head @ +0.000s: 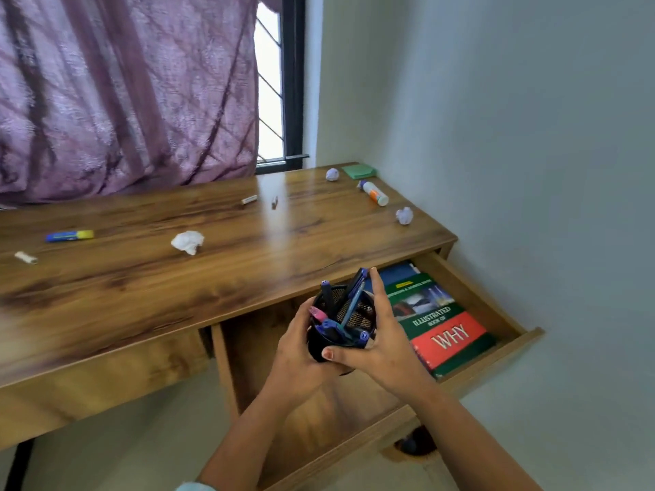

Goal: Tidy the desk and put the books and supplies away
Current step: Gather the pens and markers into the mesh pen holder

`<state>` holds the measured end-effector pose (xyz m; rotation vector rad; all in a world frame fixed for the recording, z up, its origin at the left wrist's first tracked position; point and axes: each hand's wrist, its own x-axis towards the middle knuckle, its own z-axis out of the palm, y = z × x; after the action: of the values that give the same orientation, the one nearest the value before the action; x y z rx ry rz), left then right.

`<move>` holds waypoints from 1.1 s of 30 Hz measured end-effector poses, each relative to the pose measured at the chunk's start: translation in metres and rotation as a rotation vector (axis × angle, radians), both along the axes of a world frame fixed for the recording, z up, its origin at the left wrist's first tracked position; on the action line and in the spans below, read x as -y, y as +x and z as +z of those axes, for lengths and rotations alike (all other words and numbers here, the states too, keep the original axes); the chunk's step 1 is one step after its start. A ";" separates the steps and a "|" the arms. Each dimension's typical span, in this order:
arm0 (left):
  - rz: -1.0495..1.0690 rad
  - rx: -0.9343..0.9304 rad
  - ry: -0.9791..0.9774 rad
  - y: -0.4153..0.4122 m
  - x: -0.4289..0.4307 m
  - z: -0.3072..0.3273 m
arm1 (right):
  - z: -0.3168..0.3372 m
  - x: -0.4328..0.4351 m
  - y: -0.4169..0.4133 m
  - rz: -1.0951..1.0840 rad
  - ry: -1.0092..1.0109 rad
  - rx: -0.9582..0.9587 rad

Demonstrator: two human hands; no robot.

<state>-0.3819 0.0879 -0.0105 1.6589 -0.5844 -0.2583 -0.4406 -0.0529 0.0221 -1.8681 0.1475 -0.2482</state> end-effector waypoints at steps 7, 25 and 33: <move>0.035 -0.059 -0.031 0.011 0.056 0.001 | -0.012 0.057 0.016 -0.005 -0.036 -0.014; 0.046 0.095 0.131 0.172 0.199 0.019 | 0.017 0.220 0.174 -0.253 -0.122 -0.007; 0.196 0.087 0.195 0.213 0.243 0.025 | 0.038 0.325 0.280 -0.459 -0.238 0.142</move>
<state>-0.1686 -0.1553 0.0149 1.9095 -0.4683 -0.1030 -0.1608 -0.3783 0.0604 -2.0255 0.4665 -0.7392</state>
